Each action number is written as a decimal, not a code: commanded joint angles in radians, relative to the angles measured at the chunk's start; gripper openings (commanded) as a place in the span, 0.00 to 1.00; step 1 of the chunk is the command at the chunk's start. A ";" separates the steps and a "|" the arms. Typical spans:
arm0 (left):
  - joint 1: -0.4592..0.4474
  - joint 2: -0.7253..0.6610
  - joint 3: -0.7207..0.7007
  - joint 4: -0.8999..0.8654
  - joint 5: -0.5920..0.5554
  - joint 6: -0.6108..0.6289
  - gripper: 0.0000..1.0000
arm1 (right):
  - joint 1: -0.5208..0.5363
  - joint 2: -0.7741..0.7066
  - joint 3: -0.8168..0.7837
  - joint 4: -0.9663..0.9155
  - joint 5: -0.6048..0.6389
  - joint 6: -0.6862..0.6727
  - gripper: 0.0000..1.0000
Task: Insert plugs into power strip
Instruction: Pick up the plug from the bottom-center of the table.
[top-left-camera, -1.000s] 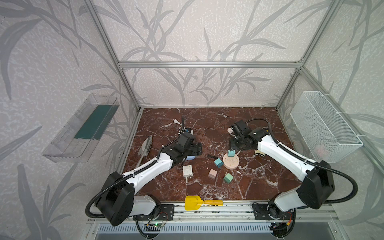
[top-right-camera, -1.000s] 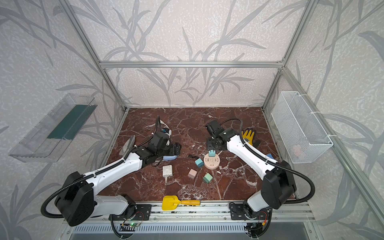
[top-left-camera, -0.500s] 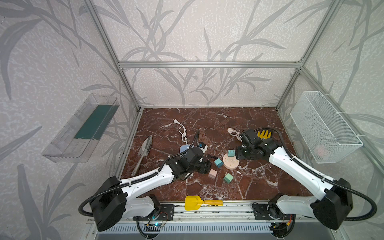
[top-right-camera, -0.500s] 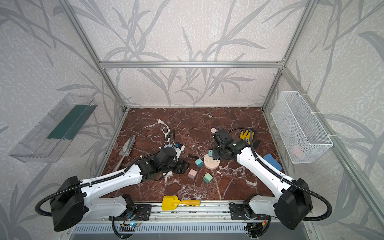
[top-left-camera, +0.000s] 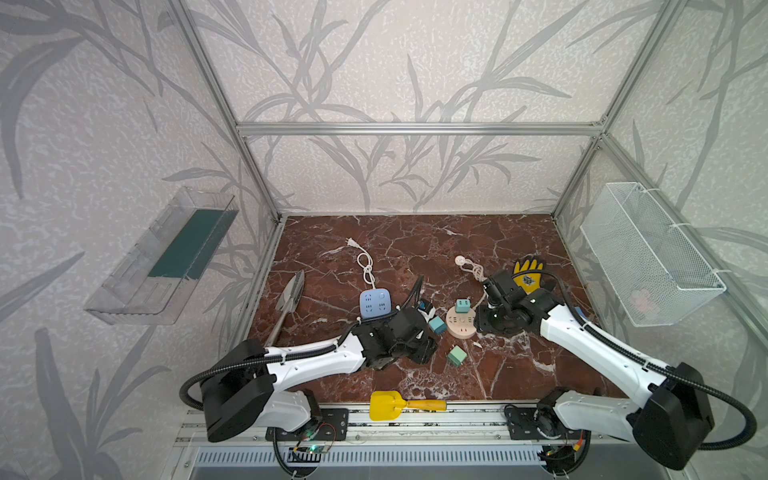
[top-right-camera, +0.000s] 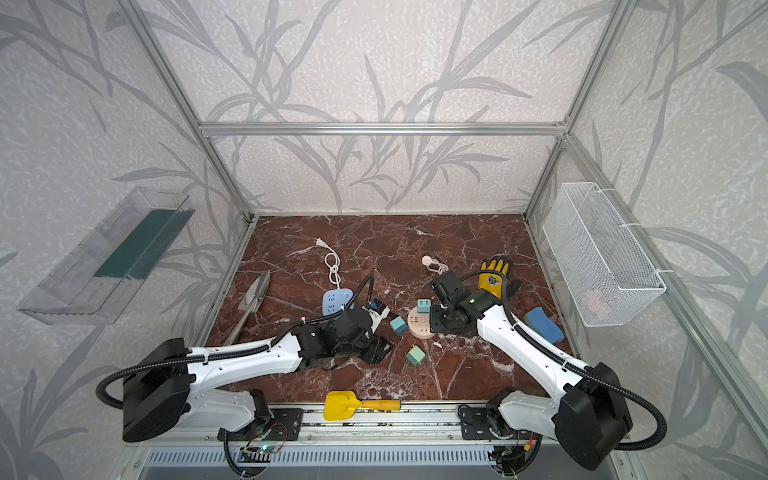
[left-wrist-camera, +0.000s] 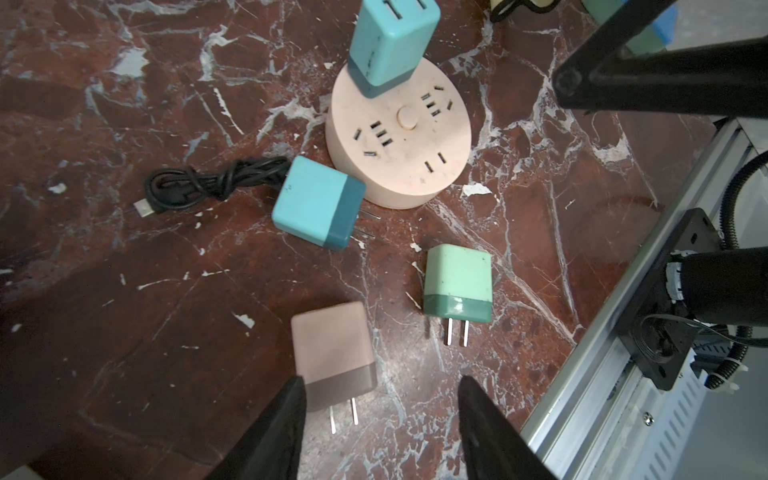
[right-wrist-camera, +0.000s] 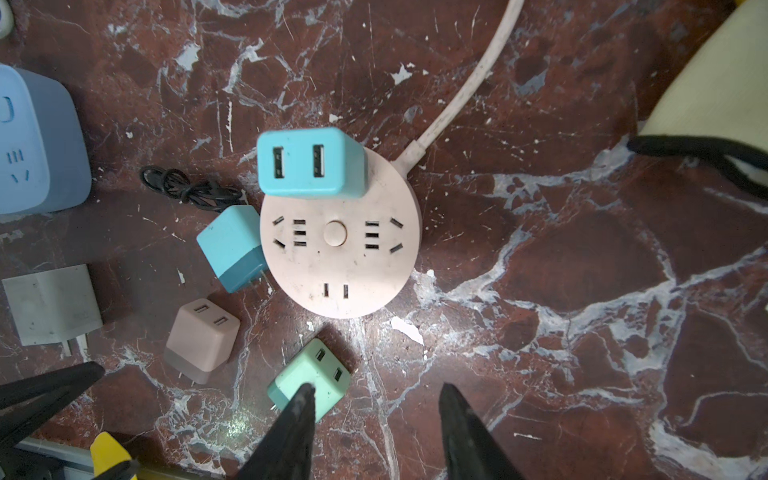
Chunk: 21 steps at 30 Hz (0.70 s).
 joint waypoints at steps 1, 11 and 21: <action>-0.024 0.034 0.049 0.028 -0.014 -0.006 0.59 | -0.008 -0.042 -0.017 0.010 -0.017 0.011 0.47; -0.072 0.095 0.098 0.022 -0.021 0.011 0.61 | -0.008 -0.063 -0.056 -0.026 -0.049 0.012 0.46; -0.088 0.135 0.120 0.010 -0.026 0.015 0.62 | -0.009 -0.136 -0.117 -0.023 -0.056 0.045 0.46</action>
